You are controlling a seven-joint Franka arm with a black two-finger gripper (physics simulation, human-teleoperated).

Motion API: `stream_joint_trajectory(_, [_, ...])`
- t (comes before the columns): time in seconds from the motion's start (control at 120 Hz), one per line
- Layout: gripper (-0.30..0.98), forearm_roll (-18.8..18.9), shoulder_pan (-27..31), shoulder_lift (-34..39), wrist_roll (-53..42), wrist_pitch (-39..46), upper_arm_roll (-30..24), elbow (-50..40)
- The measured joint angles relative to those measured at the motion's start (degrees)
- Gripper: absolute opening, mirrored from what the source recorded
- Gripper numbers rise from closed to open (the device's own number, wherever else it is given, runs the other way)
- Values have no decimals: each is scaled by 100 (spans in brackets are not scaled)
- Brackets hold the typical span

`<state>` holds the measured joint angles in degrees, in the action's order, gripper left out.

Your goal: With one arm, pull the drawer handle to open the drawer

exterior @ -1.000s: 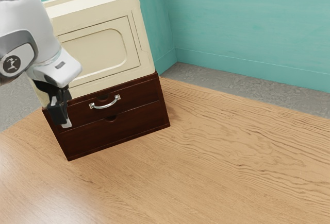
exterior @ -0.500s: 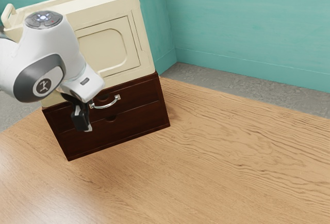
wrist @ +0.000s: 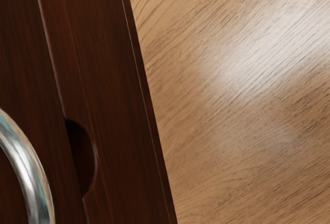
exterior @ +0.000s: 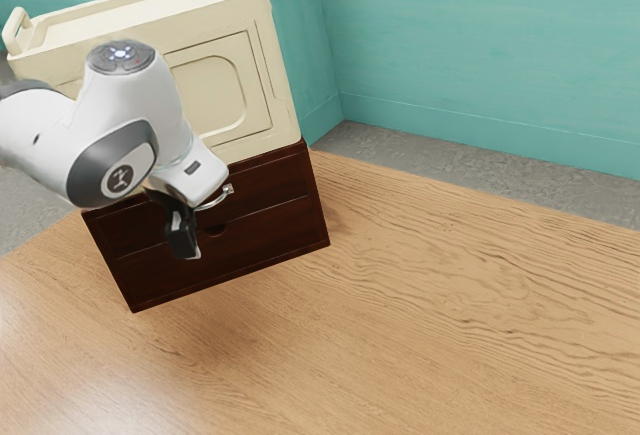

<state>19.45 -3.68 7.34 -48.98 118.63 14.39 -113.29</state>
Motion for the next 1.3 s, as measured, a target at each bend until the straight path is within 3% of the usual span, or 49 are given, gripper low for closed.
stream_joint_trajectory(0.733, [70, 84, -281, 606, 122, 231, -55, -785])
stream_joint_trajectory(1.183, [68, -86, -193, 1176, 296, 265, -577, -1342])
stream_joint_trajectory(1.3, [67, -162, 80, 1411, 355, 278, -993, -1586])
